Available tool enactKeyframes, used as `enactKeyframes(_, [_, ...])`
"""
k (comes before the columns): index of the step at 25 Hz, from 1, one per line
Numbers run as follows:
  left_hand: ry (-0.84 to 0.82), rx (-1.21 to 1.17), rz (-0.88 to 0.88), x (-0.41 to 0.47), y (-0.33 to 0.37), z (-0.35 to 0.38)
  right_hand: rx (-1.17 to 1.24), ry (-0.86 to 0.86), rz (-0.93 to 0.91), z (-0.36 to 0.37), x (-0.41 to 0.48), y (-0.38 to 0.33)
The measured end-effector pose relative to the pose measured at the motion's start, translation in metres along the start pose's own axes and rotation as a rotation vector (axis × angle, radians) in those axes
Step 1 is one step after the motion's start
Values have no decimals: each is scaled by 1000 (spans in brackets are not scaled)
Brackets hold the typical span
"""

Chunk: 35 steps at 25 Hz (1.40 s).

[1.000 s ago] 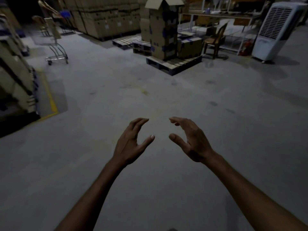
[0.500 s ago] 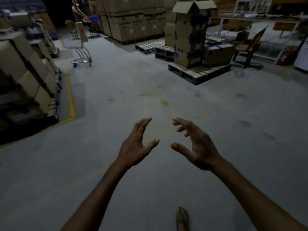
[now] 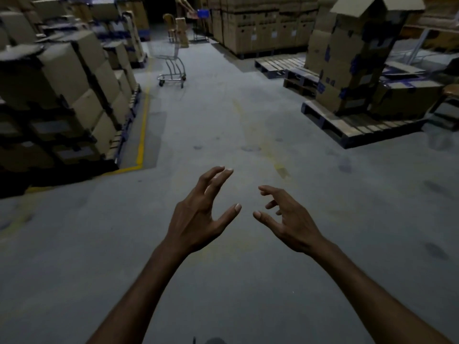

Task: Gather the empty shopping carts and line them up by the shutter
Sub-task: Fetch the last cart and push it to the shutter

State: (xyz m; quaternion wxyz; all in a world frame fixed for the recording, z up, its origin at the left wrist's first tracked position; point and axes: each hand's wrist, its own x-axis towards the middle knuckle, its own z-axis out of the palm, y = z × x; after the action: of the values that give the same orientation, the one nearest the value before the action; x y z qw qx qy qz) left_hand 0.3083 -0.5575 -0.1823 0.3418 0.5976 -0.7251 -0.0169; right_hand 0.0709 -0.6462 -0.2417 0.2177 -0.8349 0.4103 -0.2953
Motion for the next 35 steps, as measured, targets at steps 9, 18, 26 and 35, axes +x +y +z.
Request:
enactKeyframes(9, [32,-74,-104,172,-181,56,-9,-13,-70,47,237,62])
enactKeyframes(18, [37,-74,-205,364,-336,85,33,71,-144,63,467,84])
enactKeyframes(26, [128,-116,-189,539,-447,132,95,38,-99,110,670,182])
enactKeyframes(35, [152,2,-113,755,-578,167,140,-76,-45,149,941,293])
